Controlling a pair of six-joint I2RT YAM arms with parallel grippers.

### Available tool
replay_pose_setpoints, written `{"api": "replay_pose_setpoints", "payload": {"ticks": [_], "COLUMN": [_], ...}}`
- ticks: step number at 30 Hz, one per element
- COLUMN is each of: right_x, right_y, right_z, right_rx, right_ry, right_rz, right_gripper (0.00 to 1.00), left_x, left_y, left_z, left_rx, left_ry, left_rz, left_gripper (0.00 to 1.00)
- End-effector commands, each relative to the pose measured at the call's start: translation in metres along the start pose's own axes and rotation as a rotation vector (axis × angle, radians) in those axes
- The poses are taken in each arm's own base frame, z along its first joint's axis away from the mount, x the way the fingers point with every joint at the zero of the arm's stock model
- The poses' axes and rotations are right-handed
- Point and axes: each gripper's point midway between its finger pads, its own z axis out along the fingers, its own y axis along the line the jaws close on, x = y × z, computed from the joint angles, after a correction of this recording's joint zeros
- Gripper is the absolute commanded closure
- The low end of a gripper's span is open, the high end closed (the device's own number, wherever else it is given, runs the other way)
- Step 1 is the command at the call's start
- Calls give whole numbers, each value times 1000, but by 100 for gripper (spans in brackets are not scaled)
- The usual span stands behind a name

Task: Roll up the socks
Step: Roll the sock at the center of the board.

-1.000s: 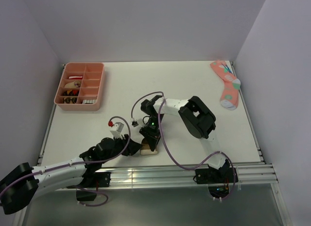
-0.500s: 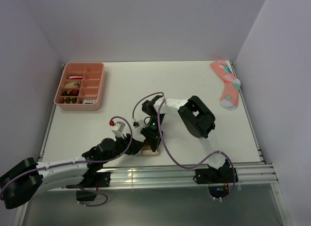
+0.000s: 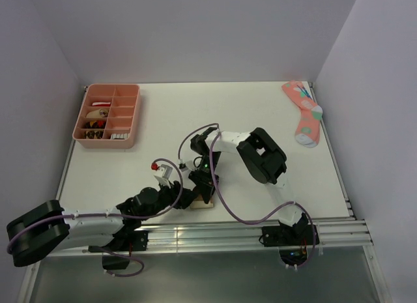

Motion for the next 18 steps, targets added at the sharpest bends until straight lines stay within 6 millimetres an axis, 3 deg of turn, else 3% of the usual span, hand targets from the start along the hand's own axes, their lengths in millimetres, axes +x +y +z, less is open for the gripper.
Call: {"api": "replay_pose_setpoints", "payload": {"ticks": [1,18], "right_x": [24,21], "right_y": [-96,-96], "right_z": [17,14], "right_rx": [318,299], "right_ry": [158,155], "right_rz": [-48,-26], "right_gripper": [76,75], "left_x": [15,38], "left_y": [24,24], "left_z": [-11,-5], "left_rx": [-44,-46], "left_ry": [-3,82], "left_rz": [19,68], "left_gripper": [44,43]}}
